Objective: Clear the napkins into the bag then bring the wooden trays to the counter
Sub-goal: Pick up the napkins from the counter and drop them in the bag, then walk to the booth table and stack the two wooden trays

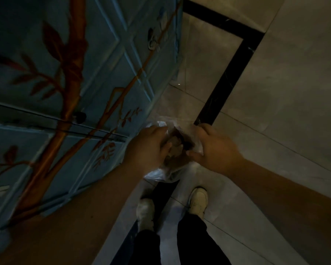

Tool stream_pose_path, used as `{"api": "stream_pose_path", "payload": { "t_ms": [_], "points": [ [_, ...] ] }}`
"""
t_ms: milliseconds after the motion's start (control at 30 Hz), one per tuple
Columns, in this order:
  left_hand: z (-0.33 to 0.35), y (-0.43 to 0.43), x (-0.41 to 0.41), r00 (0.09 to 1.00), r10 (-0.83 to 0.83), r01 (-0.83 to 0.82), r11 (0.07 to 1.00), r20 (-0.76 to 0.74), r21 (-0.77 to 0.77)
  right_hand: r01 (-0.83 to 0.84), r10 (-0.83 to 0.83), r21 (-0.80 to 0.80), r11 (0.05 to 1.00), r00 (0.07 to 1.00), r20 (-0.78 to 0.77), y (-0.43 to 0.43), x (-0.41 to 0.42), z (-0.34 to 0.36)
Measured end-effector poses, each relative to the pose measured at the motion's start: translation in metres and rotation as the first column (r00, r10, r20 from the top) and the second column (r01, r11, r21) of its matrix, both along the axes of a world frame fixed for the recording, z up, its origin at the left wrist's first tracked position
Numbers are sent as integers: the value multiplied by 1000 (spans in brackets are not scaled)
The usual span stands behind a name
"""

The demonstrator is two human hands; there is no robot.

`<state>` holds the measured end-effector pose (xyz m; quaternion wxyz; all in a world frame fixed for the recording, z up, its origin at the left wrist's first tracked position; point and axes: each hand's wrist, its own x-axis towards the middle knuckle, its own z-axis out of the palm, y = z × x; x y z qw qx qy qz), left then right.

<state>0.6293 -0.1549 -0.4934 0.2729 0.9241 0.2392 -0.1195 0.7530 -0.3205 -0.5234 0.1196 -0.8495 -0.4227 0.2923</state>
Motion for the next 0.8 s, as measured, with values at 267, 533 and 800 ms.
{"api": "stream_pose_path", "payload": {
  "t_ms": [267,533,800],
  "points": [
    [154,-18,19,969,-79,89,995,233,-35,129,-137,53,990,977,166,-34,9,174],
    [310,-38,24,809,-469,447,883,355,148,372,-373,52,927,890,261,-92,-42,322],
    [407,-107,15,489,-788,711,608,373,354,643,-640,138,753,666,384,-175,-121,418]
  ]
}}
